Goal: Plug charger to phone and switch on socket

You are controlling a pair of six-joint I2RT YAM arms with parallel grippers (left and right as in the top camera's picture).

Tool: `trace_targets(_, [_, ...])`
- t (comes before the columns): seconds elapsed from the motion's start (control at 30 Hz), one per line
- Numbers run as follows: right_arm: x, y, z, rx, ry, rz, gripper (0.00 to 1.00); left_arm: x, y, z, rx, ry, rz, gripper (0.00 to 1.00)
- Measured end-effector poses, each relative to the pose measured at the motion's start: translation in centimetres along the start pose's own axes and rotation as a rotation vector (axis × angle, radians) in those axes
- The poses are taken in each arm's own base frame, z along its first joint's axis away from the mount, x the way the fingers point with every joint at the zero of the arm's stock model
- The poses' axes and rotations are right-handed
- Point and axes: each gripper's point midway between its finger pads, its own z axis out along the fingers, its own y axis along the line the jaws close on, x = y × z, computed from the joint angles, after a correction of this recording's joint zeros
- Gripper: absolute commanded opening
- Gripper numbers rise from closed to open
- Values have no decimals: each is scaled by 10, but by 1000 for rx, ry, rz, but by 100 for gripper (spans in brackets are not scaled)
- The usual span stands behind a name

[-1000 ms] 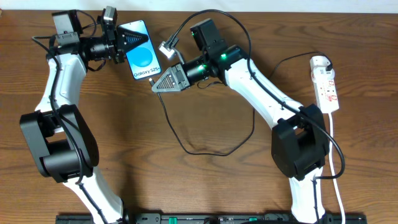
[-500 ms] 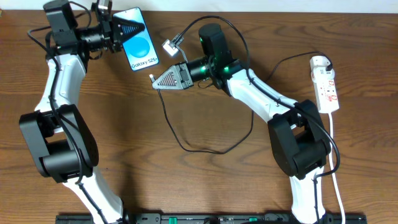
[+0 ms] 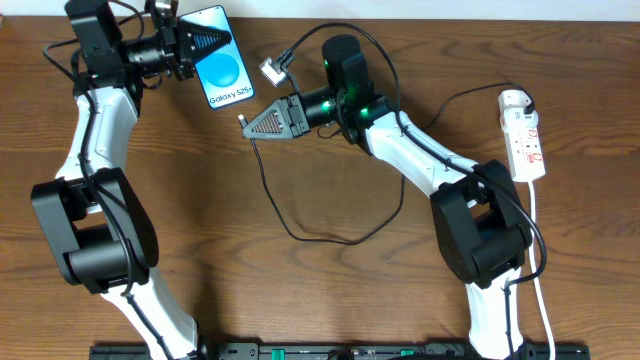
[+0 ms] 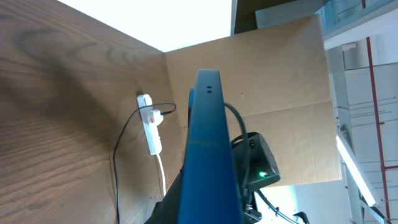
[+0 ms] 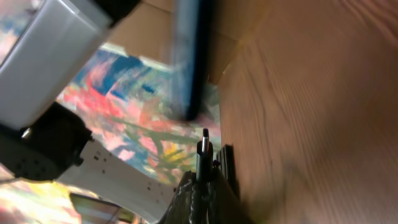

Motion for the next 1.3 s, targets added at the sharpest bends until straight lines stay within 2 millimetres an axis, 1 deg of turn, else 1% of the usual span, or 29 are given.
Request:
trace_targets(0.03, [5, -11, -3, 30, -1, 78, 1, 0, 0, 0, 0, -1, 0, 8])
trace_targets(0.07, [7, -16, -4, 44, -4, 108, 1, -1, 0, -2, -1, -4, 1, 7])
trace_targets(0.1, [15, -28, -10, 85, -6, 191, 1, -1, 0, -4, -2, -7, -1, 7])
trace_targets(0.13, [19, -36, -13, 107, -11, 230, 1, -3, 1, -6, -3, -12, 0, 7])
trace_targets(0.17, [24, -47, -19, 151, -20, 282, 1, -4, 1, -10, -4, -18, -1, 7])
trace_targets(0.2, [35, -65, -28, 225, -29, 361, 1, -6, 2, -13, -7, -28, 1, 7])
trace_targets(0.27, [45, -83, -39, 313, -40, 399, 1, -9, 3, -24, -12, -49, -2, 7])
trace_targets(0.3, [52, -100, -49, 409, -49, 414, 1, -11, 4, -29, -15, -60, -2, 7])
trace_targets(0.33, [54, -106, -52, 447, -52, 411, 1, -12, 4, -31, -16, -64, -2, 8])
trace_targets(0.4, [66, -124, -62, 576, -48, 431, 1, -12, 4, -31, -16, -64, -3, 7])
trace_targets(0.43, [73, -136, -70, 668, -45, 441, 1, -12, 4, -31, -16, -64, -2, 8])
trace_targets(0.6, [93, -166, -89, 954, -15, 419, 1, -11, 4, -29, -15, -59, -2, 8])
trace_targets(0.63, [94, -167, -89, 972, -10, 411, 2, -11, 4, -29, -15, -59, -3, 8])
trace_targets(0.7, [96, -171, -90, 1026, -3, 387, 9, -11, 4, -29, -15, -59, -3, 7])
trace_targets(0.77, [98, -174, -93, 1065, 7, 375, 9, -11, 4, -29, -15, -59, -3, 7])
trace_targets(0.83, [101, -177, -99, 1111, 13, 378, 10, -11, 4, -29, -15, -59, -3, 7])
trace_targets(0.9, [103, -181, -104, 1143, 13, 377, 25, -11, 4, -29, -15, -59, -2, 7])
trace_targets(0.93, [103, -182, -106, 1153, 15, 376, 28, -11, 4, -29, -15, -59, -3, 7])
trace_targets(1.2, [107, -183, -109, 1175, -20, 453, 32, -12, 4, -29, -17, -61, -3, 7])
trace_targets(1.3, [108, -182, -105, 1155, -48, 507, 30, -12, 4, -29, -17, -61, -3, 8])
